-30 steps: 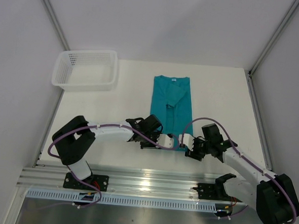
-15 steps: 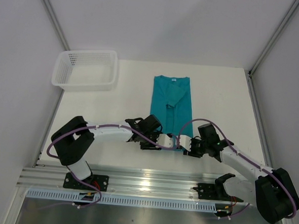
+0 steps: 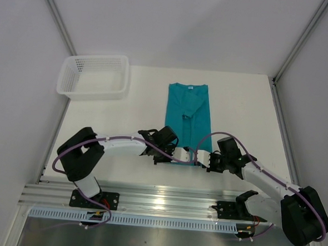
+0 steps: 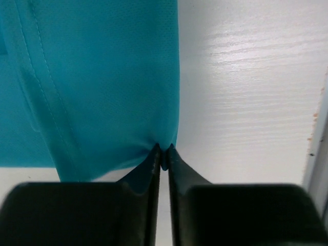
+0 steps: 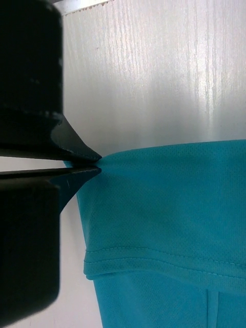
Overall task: Roll the t-shirts
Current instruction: Roll the tshirt
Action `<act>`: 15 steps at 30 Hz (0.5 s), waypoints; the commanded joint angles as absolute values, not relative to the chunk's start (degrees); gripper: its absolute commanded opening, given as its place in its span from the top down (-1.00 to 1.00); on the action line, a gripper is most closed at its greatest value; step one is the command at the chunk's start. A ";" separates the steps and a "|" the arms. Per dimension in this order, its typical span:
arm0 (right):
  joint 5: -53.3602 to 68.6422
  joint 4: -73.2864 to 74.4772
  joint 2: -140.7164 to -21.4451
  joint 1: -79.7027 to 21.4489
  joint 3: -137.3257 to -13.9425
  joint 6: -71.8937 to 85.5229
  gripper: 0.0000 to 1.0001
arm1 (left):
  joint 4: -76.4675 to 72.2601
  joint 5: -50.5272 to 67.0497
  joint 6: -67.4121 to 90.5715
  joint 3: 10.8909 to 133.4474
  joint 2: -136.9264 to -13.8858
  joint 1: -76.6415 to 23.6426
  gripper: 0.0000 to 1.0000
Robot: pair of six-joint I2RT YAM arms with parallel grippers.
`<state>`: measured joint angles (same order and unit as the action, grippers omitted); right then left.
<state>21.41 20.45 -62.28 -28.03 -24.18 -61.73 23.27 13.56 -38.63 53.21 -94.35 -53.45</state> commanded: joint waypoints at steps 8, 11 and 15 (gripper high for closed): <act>25.48 30.29 -58.98 -27.77 -27.32 -61.87 1.00 | 27.94 15.90 -34.98 55.37 -93.26 -53.26 0.99; 28.81 37.40 -59.50 -27.60 -31.53 -62.05 1.00 | 30.75 17.83 -33.75 56.16 -91.06 -52.74 0.99; 33.38 46.47 -60.99 -27.60 -37.42 -62.67 1.00 | 36.90 20.99 -33.31 57.74 -89.39 -52.65 0.99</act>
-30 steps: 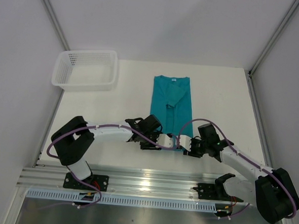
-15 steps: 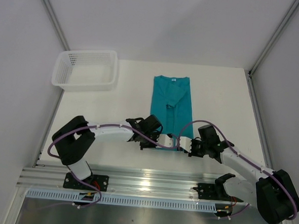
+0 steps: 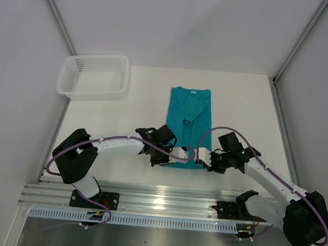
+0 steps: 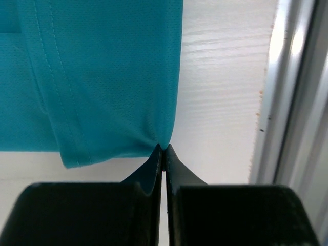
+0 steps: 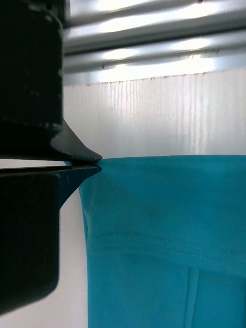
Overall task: Roll the t-shirts
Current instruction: Roll the tshirt
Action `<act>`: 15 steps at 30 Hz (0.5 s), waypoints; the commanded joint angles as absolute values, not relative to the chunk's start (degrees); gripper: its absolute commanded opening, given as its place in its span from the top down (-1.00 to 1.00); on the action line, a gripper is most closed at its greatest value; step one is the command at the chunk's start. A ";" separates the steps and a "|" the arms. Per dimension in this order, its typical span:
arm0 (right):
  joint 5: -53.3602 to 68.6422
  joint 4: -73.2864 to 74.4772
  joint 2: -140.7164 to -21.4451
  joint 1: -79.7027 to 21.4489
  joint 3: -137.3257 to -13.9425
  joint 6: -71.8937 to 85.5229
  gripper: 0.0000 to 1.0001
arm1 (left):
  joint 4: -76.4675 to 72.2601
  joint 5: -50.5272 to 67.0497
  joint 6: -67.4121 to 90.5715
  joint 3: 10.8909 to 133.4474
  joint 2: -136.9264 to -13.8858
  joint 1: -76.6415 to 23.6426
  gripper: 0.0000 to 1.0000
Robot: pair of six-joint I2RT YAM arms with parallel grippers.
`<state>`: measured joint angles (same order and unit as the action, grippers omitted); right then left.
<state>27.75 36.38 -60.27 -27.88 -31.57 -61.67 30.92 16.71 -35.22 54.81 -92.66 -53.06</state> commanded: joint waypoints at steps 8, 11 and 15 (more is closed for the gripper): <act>39.28 62.38 -63.37 -28.74 -44.64 -63.46 1.00 | 49.82 28.47 -37.08 60.72 -85.60 -52.03 0.99; 41.48 65.73 -64.16 -29.70 -45.79 -63.02 1.00 | 54.75 33.12 -38.93 62.74 -85.96 -50.89 0.99; 40.44 64.17 -65.39 -29.27 -45.88 -61.35 1.00 | 57.83 39.54 -39.82 66.26 -87.97 -46.95 0.99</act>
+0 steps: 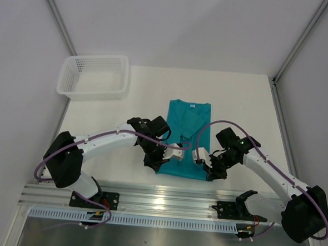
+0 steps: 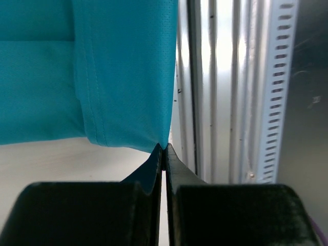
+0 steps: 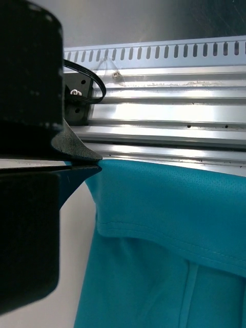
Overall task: Roll the t-shirts
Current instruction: Roll the tshirt
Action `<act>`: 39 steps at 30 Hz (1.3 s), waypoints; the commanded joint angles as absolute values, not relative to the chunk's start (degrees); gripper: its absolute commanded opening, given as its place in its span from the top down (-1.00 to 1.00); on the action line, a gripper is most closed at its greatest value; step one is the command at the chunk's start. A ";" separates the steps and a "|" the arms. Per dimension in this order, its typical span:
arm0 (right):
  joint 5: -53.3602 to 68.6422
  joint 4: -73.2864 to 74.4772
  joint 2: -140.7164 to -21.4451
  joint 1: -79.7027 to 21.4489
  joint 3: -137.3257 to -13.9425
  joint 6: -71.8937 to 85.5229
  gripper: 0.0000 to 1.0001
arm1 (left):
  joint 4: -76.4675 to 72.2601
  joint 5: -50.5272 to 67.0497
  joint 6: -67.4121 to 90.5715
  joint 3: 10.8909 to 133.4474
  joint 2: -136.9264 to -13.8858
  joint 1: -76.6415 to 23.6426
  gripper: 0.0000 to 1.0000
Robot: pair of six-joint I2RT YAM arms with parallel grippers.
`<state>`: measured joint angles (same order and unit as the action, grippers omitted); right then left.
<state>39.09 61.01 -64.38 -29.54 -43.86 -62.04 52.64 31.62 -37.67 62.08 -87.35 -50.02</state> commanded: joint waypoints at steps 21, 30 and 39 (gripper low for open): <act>38.15 46.23 -79.80 -22.06 -51.15 -56.95 1.00 | 57.83 35.34 -40.25 78.74 -105.03 -36.12 0.99; 31.74 38.33 -82.26 -21.71 -49.49 -53.01 1.00 | 54.58 31.12 -36.66 79.80 -108.10 -35.60 0.99; 23.20 32.25 -80.96 -20.39 -50.01 -47.11 0.22 | 53.70 29.88 -34.11 82.09 -111.09 -35.51 0.99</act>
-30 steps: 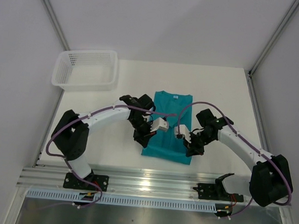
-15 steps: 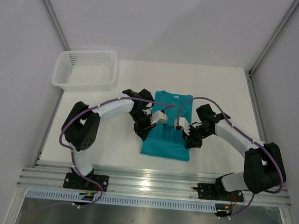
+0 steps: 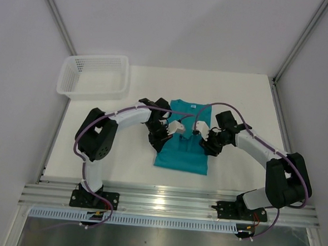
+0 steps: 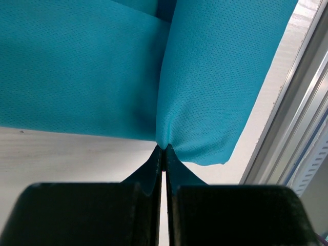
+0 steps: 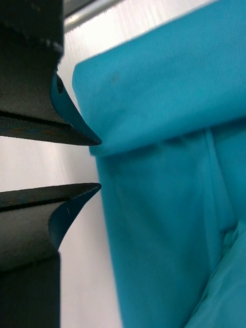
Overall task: Roll the t-shirts
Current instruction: Roll the tshirt
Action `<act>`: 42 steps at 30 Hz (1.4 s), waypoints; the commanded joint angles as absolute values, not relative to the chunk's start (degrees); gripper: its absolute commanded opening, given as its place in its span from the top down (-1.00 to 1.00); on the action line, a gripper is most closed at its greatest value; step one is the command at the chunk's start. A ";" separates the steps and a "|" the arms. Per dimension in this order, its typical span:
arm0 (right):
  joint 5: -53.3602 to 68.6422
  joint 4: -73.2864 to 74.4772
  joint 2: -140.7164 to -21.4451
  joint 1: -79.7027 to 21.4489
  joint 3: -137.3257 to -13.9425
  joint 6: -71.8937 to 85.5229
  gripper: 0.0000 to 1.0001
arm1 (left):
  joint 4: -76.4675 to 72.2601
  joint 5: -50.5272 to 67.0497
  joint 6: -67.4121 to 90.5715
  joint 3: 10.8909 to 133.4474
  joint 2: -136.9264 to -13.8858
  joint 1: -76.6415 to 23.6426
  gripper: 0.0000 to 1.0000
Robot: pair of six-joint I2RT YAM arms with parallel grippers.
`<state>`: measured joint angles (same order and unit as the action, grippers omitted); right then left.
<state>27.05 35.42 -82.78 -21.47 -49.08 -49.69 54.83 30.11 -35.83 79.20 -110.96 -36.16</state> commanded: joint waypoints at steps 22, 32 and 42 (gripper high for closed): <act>31.82 28.91 -69.35 -25.49 -41.05 -40.69 0.37 | 50.72 23.82 -30.15 83.58 -112.15 -35.07 0.00; 27.60 35.77 -57.31 -31.10 -35.78 -51.32 0.09 | 44.05 25.66 -37.25 74.65 -92.57 -34.80 -0.13; 24.35 31.82 -55.37 -35.50 -28.56 -54.49 0.02 | 22.07 16.88 -53.36 45.96 -76.72 -51.05 -0.28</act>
<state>25.69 33.39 -54.52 -34.57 -28.58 -52.31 31.64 20.05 -49.17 46.87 -75.57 -49.01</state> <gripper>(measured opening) 0.484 0.638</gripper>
